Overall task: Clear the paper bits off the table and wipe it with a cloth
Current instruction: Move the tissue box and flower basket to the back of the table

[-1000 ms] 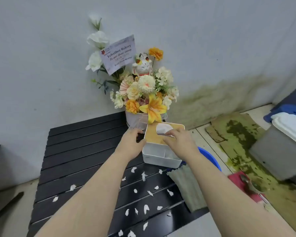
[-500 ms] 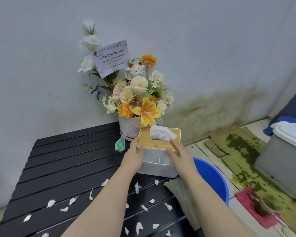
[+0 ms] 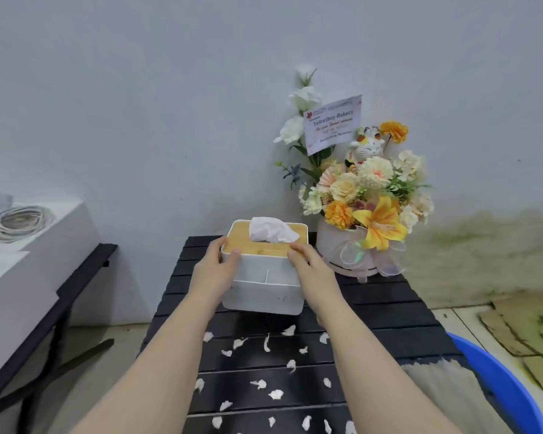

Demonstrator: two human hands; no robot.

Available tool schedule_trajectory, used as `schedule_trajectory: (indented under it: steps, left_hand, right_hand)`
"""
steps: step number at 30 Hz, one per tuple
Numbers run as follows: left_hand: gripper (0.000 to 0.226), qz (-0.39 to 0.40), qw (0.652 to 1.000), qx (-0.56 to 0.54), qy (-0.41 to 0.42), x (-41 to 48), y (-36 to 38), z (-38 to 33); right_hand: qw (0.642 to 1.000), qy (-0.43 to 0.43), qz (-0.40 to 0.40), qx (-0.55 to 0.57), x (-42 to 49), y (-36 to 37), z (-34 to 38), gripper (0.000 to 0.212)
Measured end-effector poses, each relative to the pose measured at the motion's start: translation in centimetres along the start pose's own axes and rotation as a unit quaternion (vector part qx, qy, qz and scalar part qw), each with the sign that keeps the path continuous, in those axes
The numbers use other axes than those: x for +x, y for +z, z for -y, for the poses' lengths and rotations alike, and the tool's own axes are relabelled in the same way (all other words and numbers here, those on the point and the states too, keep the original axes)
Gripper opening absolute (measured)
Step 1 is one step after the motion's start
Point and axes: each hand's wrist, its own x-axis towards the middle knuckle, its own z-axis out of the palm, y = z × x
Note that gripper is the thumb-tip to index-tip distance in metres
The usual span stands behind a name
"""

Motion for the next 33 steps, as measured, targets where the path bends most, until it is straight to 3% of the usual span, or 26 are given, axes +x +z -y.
schedule_trajectory:
  steps: [10, 15, 21, 26, 29, 33]
  left_hand:
    - [0.054, -0.064, 0.997, 0.017, -0.025, 10.2, -6.1, 7.4]
    - [0.054, -0.06, 0.998, 0.021, -0.025, 14.2, -5.7, 9.6]
    - [0.054, -0.083, 0.996, 0.015, -0.026, 18.2, -5.8, 9.3]
    - [0.055, -0.067, 0.997, 0.023, -0.04, 18.7, -5.7, 8.3]
    - [0.058, -0.083, 0.992, 0.097, -0.011, 17.3, -5.6, 8.1]
    - [0.05, -0.136, 0.95, 0.256, 0.115, 13.7, -3.2, 8.2]
  right_hand:
    - [0.995, 0.029, 0.072, -0.057, 9.8, 12.4, -1.4, 0.022]
    - [0.993, 0.033, 0.077, -0.079, 14.1, 14.5, -3.0, 0.024]
    - [0.986, -0.047, 0.04, -0.156, 18.0, 16.0, -3.6, 0.028]
    - [0.989, -0.032, 0.049, -0.132, 18.7, 16.1, -3.8, 0.033]
    - [0.994, -0.029, 0.072, -0.076, 17.2, 15.0, -4.1, 0.042]
    - [0.993, -0.054, 0.002, -0.1, 13.8, 11.7, -5.6, 0.039]
